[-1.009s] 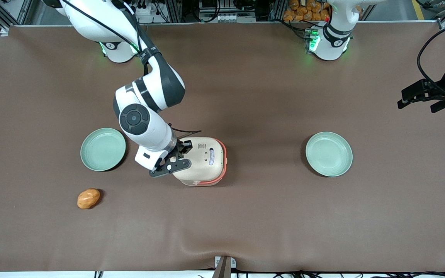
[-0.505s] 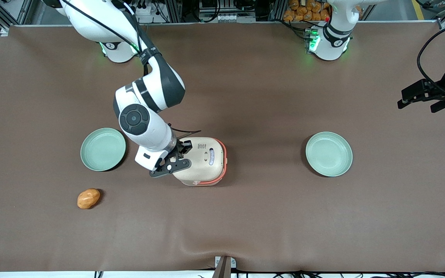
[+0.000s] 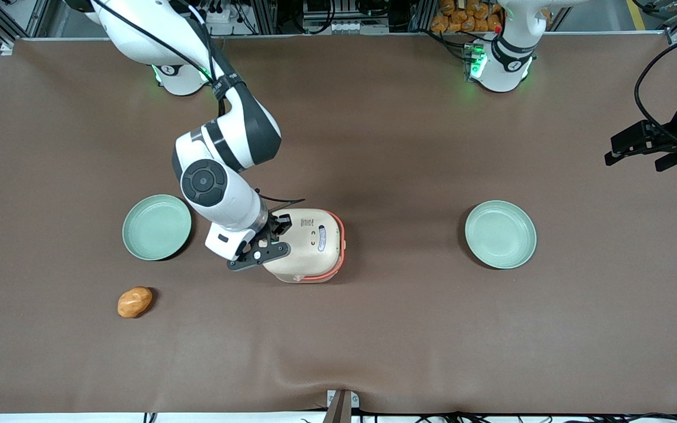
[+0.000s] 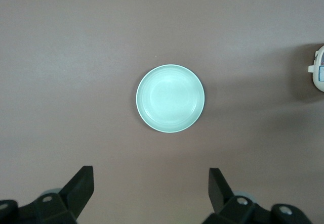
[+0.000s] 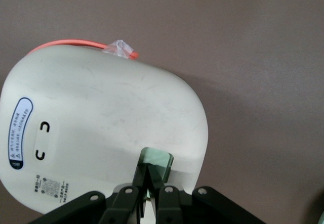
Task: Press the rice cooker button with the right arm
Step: 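Press the green lid button down with the closed right gripper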
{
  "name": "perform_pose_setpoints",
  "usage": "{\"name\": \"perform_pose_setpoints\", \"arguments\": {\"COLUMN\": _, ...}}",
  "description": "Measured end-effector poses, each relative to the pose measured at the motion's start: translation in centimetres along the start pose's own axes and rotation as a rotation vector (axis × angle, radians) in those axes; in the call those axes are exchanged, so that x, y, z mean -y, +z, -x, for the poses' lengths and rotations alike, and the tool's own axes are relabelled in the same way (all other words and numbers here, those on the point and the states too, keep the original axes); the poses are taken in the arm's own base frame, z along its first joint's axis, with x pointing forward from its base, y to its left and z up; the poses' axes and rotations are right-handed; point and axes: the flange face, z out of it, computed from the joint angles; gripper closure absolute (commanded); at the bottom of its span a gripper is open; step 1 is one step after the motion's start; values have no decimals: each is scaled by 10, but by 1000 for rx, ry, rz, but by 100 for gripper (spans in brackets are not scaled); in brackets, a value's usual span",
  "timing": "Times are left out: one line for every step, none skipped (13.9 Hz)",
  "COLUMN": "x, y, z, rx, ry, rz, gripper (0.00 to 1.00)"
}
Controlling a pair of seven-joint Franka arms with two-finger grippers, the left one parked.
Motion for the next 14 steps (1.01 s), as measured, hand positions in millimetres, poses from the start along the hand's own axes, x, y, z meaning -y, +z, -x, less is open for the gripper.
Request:
{"name": "perform_pose_setpoints", "arguments": {"x": 0, "y": 0, "z": 0, "rx": -1, "ry": 0, "rz": -1, "gripper": 89}}
{"name": "perform_pose_setpoints", "arguments": {"x": 1, "y": 0, "z": 0, "rx": 0, "ry": 0, "rz": -1, "gripper": 89}}
{"name": "perform_pose_setpoints", "arguments": {"x": 1, "y": 0, "z": 0, "rx": -1, "ry": 0, "rz": -2, "gripper": 89}}
{"name": "perform_pose_setpoints", "arguments": {"x": 1, "y": 0, "z": 0, "rx": -1, "ry": 2, "rz": -5, "gripper": 89}}
{"name": "perform_pose_setpoints", "arguments": {"x": 0, "y": 0, "z": 0, "rx": 0, "ry": 6, "rz": -11, "gripper": 89}}
{"name": "perform_pose_setpoints", "arguments": {"x": -1, "y": -1, "z": 0, "rx": 0, "ry": 11, "rz": -16, "gripper": 89}}
{"name": "perform_pose_setpoints", "arguments": {"x": -1, "y": -2, "z": -1, "rx": -1, "ry": 15, "rz": -21, "gripper": 89}}
{"name": "perform_pose_setpoints", "arguments": {"x": -2, "y": -4, "z": -1, "rx": 0, "ry": 18, "rz": -25, "gripper": 89}}
{"name": "perform_pose_setpoints", "arguments": {"x": -1, "y": -7, "z": -1, "rx": 0, "ry": 18, "rz": -28, "gripper": 89}}
{"name": "perform_pose_setpoints", "arguments": {"x": 1, "y": -12, "z": -1, "rx": 0, "ry": 17, "rz": -33, "gripper": 88}}
{"name": "perform_pose_setpoints", "arguments": {"x": 3, "y": -17, "z": -2, "rx": -1, "ry": 14, "rz": -36, "gripper": 88}}
{"name": "perform_pose_setpoints", "arguments": {"x": 4, "y": -22, "z": -3, "rx": -4, "ry": 12, "rz": -38, "gripper": 86}}
{"name": "perform_pose_setpoints", "arguments": {"x": 5, "y": -29, "z": -3, "rx": -7, "ry": 10, "rz": -41, "gripper": 85}}
{"name": "perform_pose_setpoints", "arguments": {"x": 7, "y": -36, "z": -3, "rx": -11, "ry": 7, "rz": -44, "gripper": 84}}
